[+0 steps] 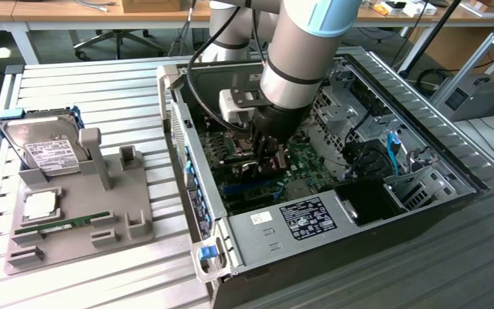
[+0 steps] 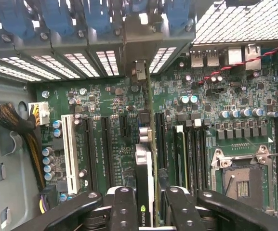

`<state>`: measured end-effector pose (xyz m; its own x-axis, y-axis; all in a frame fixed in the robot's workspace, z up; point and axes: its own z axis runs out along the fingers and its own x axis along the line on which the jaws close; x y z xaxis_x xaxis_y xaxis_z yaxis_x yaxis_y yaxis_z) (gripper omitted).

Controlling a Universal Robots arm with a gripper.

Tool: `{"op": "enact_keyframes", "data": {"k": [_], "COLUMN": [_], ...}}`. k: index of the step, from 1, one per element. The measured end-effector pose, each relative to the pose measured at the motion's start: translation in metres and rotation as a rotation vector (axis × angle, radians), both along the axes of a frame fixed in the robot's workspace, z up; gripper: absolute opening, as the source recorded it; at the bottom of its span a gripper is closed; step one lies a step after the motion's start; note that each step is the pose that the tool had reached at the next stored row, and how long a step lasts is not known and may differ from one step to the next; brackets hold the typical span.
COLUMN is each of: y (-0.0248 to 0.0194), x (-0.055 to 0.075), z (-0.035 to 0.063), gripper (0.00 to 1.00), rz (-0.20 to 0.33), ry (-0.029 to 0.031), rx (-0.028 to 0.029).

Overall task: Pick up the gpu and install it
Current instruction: 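Insert the gpu into the slot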

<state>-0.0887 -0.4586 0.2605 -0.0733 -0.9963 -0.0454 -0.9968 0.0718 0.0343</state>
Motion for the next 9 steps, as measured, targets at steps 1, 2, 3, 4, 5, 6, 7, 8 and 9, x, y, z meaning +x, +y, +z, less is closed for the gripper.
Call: {"op": "enact_keyframes", "data": {"k": [1, 2, 3, 4, 5, 6, 7, 8, 9], "y": [0.0000, 0.0000, 0.0000, 0.0001, 0.0000, 0.0000, 0.0000, 0.0000, 0.0000], "x": [0.0000, 0.0000, 0.0001, 0.0001, 0.0000, 0.0000, 0.0000, 0.0000, 0.0000], "z": [0.0000, 0.0003, 0.0006, 0.0010, 0.0017, 0.0026, 0.0034, 0.0044, 0.0049], "gripper": [0.27, 0.27, 0.27, 0.27, 0.27, 0.27, 0.27, 0.27, 0.27], "rz": [0.000, 0.000, 0.000, 0.000, 0.000, 0.000, 0.000, 0.000, 0.000], "ry": [0.0000, -0.0001, -0.0001, -0.0002, -0.0001, 0.0000, 0.0000, 0.0000, -0.0001], "rx": [-0.0005, -0.0013, -0.0024, -0.0030, -0.0040, -0.0048, -0.0055, -0.0063, -0.0064]}}
